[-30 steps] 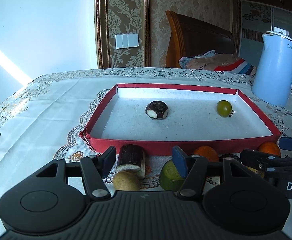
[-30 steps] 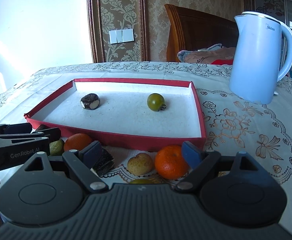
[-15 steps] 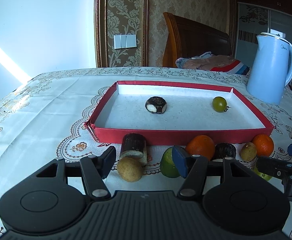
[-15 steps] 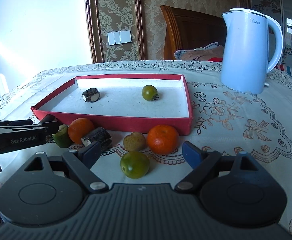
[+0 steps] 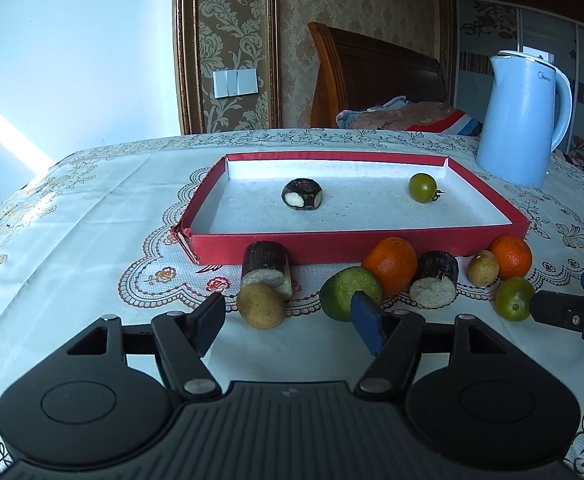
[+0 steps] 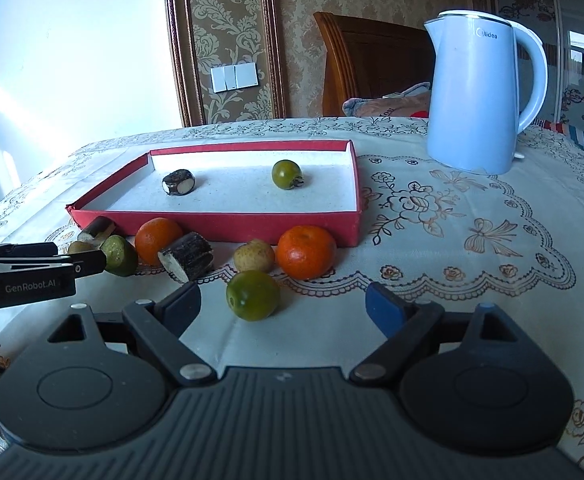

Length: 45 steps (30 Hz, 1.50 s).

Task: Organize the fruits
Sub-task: 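Move left tool down toward the green cucumber chunk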

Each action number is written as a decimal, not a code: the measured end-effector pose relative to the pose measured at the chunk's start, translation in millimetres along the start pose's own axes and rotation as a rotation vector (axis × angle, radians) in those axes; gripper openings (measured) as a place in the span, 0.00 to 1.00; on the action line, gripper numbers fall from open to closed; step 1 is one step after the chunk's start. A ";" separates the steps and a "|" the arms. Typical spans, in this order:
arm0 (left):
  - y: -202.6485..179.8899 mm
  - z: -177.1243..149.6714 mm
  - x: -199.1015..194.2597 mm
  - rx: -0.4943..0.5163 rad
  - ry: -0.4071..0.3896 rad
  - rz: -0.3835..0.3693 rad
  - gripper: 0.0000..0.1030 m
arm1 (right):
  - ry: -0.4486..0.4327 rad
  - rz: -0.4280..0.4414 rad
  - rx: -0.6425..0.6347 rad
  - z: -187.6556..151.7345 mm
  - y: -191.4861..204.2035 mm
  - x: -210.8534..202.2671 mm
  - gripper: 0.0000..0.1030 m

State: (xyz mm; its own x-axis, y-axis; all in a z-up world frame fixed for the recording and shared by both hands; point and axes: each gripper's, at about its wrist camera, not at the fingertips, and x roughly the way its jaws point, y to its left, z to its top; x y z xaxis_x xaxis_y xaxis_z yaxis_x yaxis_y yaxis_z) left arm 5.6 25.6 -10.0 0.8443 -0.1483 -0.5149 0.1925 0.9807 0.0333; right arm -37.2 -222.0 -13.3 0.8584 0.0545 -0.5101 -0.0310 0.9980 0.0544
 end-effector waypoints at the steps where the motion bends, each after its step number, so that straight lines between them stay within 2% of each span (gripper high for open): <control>1: -0.8 -0.4 -0.1 0.004 -0.001 0.003 0.67 | 0.000 0.001 0.003 -0.1 -0.7 0.2 0.86; 12: 21.2 -10.0 -14.2 -0.041 0.017 0.019 0.67 | 0.018 0.029 0.044 -1.5 -7.3 4.9 0.86; 15: 24.3 -7.3 -9.2 -0.064 0.051 0.000 0.67 | 0.017 0.032 0.049 -2.1 -7.9 5.1 0.86; 21: 10.8 -2.9 -3.8 -0.007 0.041 0.042 0.67 | 0.028 0.037 0.063 -2.9 -9.0 7.3 0.86; 30: 4.1 6.8 -4.2 -0.031 0.044 0.023 0.67 | 0.034 0.037 0.062 -3.2 -8.1 8.6 0.86; 33: -6.6 11.0 -2.9 -0.009 0.025 0.045 0.79 | 0.038 0.039 0.064 -3.4 -8.4 9.5 0.86; 35: -11.7 12.7 -1.6 0.003 0.023 0.052 0.79 | 0.038 0.039 0.065 -3.7 -8.4 9.5 0.86; 40: -18.7 14.8 -3.8 -0.002 0.042 -0.011 0.79 | 0.038 0.040 0.070 -3.7 -8.9 9.4 0.86; 45: -30.7 11.6 -6.8 0.029 0.033 -0.010 0.79 | 0.037 0.043 0.076 -3.5 -9.9 9.3 0.86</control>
State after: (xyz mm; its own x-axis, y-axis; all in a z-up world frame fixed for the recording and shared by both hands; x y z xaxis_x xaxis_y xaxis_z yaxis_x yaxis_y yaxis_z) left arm -0.3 -5.0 2.4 0.8252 -0.1531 -0.5437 0.2153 0.9751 0.0522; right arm -30.7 -231.3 -21.6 0.8378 0.0992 -0.5369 -0.0268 0.9896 0.1410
